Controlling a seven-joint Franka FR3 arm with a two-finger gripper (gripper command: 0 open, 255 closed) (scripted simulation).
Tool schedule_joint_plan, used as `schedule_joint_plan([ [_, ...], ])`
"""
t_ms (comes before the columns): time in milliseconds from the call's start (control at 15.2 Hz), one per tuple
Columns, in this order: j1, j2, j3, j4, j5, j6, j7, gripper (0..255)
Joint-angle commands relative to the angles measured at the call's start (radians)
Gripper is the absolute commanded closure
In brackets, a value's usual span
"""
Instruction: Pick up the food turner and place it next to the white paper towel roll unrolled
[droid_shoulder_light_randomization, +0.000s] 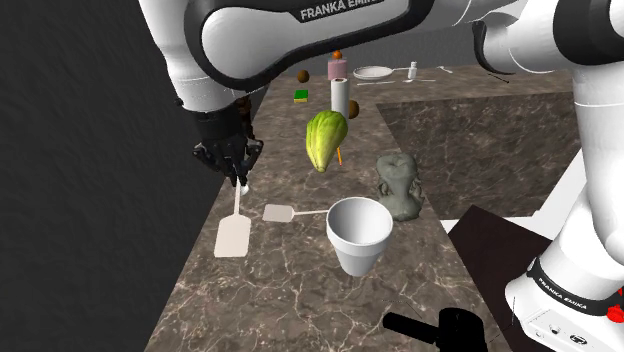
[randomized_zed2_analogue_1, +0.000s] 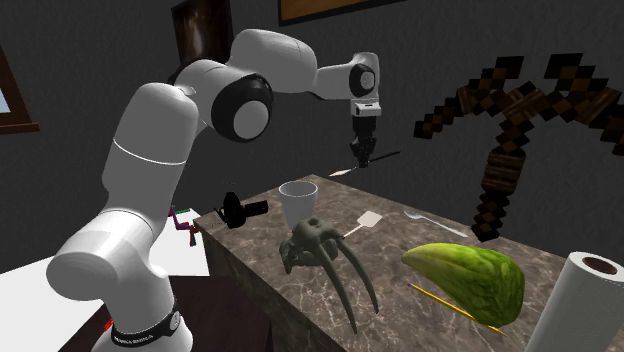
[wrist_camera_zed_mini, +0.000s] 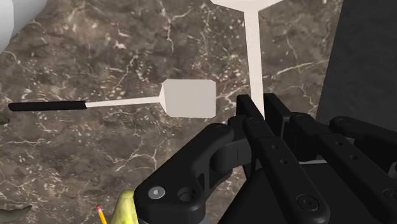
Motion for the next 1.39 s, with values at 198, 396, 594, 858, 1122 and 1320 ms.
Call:
schedule_joint_plan([
  [198, 0.015, 0.002, 0.001, 0.074, 0.001, -0.07, -0.011, 255],
  [396, 0.031, 0.01, 0.0, 0.13, -0.003, -0.115, -0.017, 255],
  [594, 0.051, 0.023, -0.002, 0.193, -0.01, -0.164, -0.023, 255],
  [858, 0.085, 0.048, -0.008, 0.292, -0.024, -0.235, -0.032, 255],
  [1122, 0.134, 0.086, -0.019, 0.419, -0.046, -0.317, -0.044, 255],
  [1320, 0.19, 0.132, -0.034, 0.55, -0.074, -0.394, -0.059, 255],
])
